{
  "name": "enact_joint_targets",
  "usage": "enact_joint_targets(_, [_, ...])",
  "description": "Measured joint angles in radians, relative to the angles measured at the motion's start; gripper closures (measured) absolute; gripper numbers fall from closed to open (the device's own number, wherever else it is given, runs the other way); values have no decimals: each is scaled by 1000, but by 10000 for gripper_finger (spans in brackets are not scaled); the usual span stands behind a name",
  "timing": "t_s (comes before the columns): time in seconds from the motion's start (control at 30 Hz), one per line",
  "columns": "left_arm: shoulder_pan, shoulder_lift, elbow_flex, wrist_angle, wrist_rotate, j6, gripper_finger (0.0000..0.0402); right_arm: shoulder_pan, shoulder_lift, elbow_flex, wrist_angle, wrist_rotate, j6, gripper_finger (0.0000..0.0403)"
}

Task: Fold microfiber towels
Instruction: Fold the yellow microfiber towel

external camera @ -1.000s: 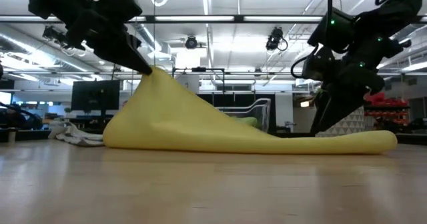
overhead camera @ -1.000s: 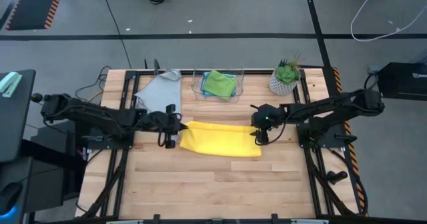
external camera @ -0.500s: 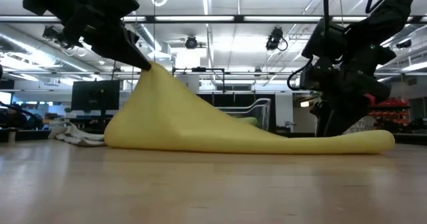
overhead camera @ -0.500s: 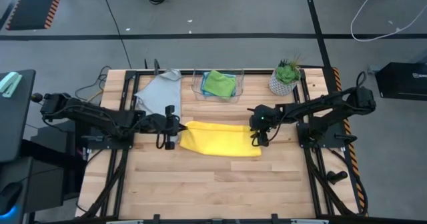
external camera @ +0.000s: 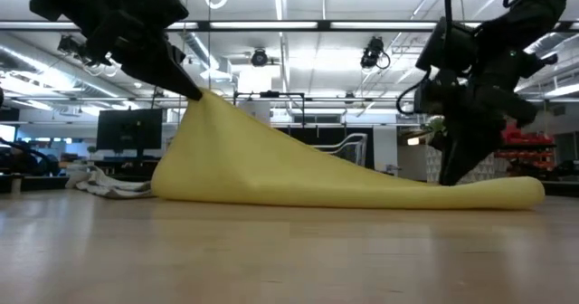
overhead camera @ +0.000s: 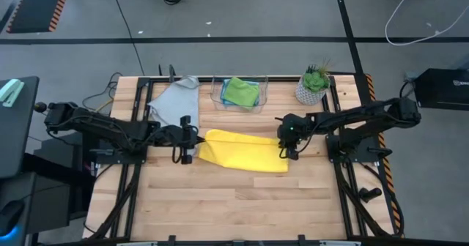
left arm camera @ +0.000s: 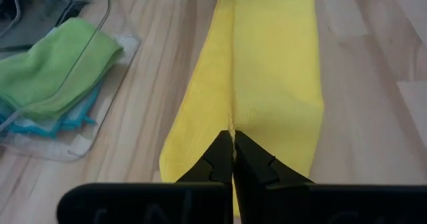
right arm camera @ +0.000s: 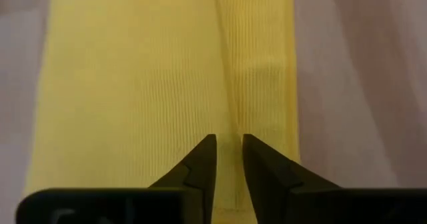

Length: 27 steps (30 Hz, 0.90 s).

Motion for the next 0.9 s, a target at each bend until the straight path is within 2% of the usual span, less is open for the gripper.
enact_joint_targets(0.23, [1,0,0,-13,-2,-33,395,0,-73,28,-9,0,12,325])
enact_joint_targets(0.4, [2,0,0,-20,-10,-48,392,2,-89,41,-103,14,80,326])
enact_joint_targets(0.53, [1,1,0,-21,-10,-52,395,2,-79,41,-169,23,112,292])
enact_joint_targets(0.73, [1,1,0,-21,-10,-52,391,2,-39,41,-157,36,87,222])
enact_joint_targets(0.9, [1,1,0,-22,-10,-52,396,2,4,41,-157,42,69,213])
